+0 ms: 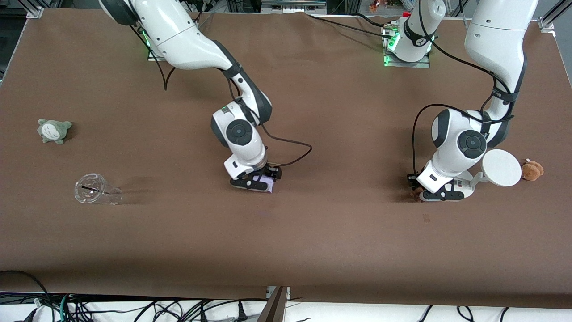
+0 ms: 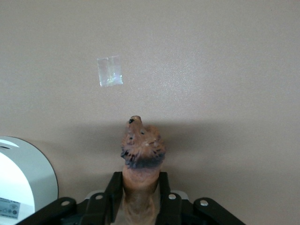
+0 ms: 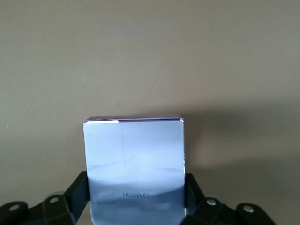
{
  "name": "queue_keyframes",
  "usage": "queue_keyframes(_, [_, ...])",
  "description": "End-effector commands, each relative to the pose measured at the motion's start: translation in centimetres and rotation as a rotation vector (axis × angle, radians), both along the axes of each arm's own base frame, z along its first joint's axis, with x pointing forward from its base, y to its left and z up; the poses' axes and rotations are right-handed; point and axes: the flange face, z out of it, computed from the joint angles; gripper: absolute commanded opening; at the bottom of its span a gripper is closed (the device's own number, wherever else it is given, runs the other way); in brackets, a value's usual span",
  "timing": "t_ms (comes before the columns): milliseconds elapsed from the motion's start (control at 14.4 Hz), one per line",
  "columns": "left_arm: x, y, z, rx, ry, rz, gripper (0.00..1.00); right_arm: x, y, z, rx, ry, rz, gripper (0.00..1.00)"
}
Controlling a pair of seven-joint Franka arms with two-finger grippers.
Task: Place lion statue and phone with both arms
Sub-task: 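Release the lion with the left gripper while the right gripper lifts the phone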
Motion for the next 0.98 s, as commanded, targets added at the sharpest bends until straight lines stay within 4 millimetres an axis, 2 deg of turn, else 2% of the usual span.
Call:
queue_keyframes(0, [0.0,1.1,-0.3,-0.002,-0.001,-0.013,1.0,2.6,-5.4,3.5,-0.04,0.051,0.084,0.41])
queue_keyframes(139, [0.1,0.6,-0.2,-0.007,-0.003,-0.018,1.0,4.8,-9.9,6.0,-0.047,0.048,0.15,0.41])
queue_keyframes(209, [0.1,0.6,-0.2,-0.007,-0.003,-0.016,1.0,5.5,-12.4,6.5,-0.061,0.081,0.186,0.41])
queue_keyframes(348, [0.2,0.6,0.3,-0.009,-0.006,-0.012,1.0,6.3,-15.9,7.5,-0.075,0.116,0.229,0.41])
queue_keyframes(418, [-0.2,0.7,1.4,-0.01,-0.006,-0.013,1.0,7.1,-18.8,7.6,-0.082,0.13,0.239,0.41])
queue_keyframes(557, [-1.8,-0.5,5.7,-0.02,0.004,-0.028,1.0,8.3,-23.9,8.7,-0.087,0.141,0.203,0.41])
queue_keyframes(627, [-2.7,-0.3,7.7,-0.028,0.006,-0.016,1.0,8.6,-25.9,8.5,-0.087,0.15,0.179,0.41])
queue_keyframes(906, [-6.4,-0.4,18.3,-0.122,0.057,0.051,1.0,9.0,-31.4,6.8,-0.103,0.178,0.17,0.41])
